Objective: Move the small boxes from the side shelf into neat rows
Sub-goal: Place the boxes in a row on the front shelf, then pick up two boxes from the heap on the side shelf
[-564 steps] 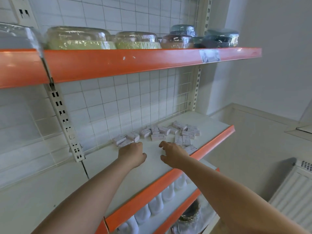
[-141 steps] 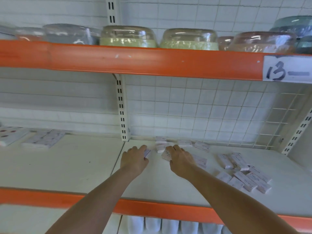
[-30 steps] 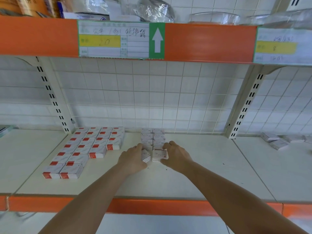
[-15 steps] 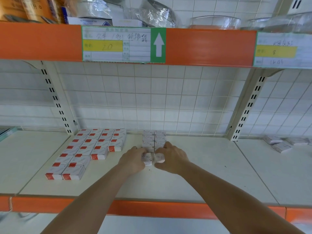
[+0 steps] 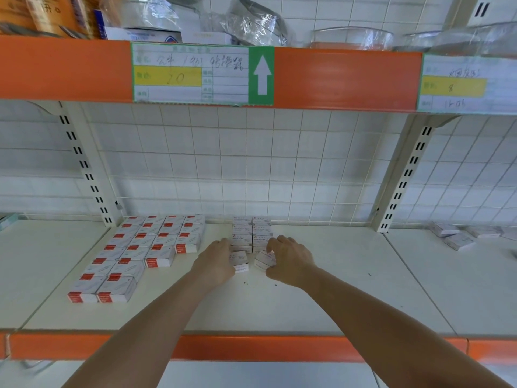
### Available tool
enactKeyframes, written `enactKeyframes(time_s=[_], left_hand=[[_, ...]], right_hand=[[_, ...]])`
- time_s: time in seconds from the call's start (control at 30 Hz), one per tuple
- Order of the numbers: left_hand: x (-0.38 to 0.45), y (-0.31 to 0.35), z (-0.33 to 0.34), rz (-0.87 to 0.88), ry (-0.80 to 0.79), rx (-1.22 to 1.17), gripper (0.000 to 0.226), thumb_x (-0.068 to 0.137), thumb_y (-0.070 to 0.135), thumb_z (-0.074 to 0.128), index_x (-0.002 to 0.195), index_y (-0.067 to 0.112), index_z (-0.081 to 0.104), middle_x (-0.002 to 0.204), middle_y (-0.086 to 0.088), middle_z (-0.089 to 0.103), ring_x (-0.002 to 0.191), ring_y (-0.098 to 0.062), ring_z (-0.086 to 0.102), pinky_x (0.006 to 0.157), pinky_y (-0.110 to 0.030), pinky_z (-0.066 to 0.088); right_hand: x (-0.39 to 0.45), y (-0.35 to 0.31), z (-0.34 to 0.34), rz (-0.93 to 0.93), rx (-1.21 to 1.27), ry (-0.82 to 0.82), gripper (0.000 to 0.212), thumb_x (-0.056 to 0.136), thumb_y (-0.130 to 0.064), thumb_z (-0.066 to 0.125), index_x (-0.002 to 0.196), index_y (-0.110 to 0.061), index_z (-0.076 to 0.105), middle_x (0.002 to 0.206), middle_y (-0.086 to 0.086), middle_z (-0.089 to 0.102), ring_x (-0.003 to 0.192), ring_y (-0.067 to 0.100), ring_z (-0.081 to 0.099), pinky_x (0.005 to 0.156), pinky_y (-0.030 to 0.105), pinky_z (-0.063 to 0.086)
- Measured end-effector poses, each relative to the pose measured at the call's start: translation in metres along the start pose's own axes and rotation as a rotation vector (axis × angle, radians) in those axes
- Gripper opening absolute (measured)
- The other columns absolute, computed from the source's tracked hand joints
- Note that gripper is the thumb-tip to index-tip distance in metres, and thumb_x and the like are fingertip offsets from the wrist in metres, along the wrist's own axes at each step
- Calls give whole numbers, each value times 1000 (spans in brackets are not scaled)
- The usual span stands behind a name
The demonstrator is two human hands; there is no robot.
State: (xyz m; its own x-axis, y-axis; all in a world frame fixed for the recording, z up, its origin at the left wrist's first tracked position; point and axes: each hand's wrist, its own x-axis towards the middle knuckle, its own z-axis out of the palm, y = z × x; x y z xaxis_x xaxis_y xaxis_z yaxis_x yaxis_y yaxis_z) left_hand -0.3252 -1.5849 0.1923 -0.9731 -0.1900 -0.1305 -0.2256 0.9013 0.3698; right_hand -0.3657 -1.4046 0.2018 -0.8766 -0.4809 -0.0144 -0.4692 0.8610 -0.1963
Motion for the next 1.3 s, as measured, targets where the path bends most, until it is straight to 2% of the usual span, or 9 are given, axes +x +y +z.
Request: enactKeyframes(time_s=[0.17,0.27,0.47,0.6,0.8,1.0,1.13,1.3], left_hand=[[5,1,4,77,-3,-5,34,86,8,53,119,14,49,116,-6,51,99,-18,50,80,-29,46],[7,2,5,98,6,-18,37,86,8,52,122,16,50,116,-5,53,102,-19,52,82,-30,47],[9,3,6,53,50,-102,25,86,10,52,107,14,40,101,-3,58,89,-20,59,68,-30,47],[12,6,6,24,73,-104,22,88,14,53,103,15,37,99,-1,54,90,-20,58,69,-30,48],[14,7,8,31,72,-99,26,88,14,53,112,11,43,107,-5,56,95,-23,58,76,-33,50],[13,6,8,57,61,-91,22,88,15,54,106,15,41,102,-2,54,91,-20,55,71,-29,46],[11,4,3,77,33,-33,21,89,17,54,105,18,41,107,-2,53,93,-18,54,75,-30,49],[6,7,-8,106,103,41,26,88,22,56,112,17,47,101,2,48,88,-15,50,68,-26,42]], right_hand=[[4,2,1,5,25,-48,46,85,-17,56,130,-24,48,120,-1,55,106,23,57,80,32,48],[6,0,3,-24,69,-28,50,85,-10,54,132,-24,49,125,-2,53,107,25,57,82,31,48],[9,-1,6,-22,114,10,45,85,-4,54,128,-19,50,129,-1,43,100,30,58,75,33,49],[11,0,7,1,120,10,39,87,-5,54,124,-17,51,125,1,43,99,31,58,75,36,51],[12,1,8,18,127,8,35,89,-8,52,123,-14,52,123,2,45,101,31,58,78,34,49],[12,0,10,27,146,23,32,91,-8,51,122,-13,53,123,2,46,100,29,58,79,34,50],[9,3,10,23,160,15,36,91,-8,51,127,-14,53,127,3,47,105,29,57,85,36,51],[-1,8,2,55,127,22,43,91,-6,51,132,-17,48,128,2,47,104,28,58,78,30,47]])
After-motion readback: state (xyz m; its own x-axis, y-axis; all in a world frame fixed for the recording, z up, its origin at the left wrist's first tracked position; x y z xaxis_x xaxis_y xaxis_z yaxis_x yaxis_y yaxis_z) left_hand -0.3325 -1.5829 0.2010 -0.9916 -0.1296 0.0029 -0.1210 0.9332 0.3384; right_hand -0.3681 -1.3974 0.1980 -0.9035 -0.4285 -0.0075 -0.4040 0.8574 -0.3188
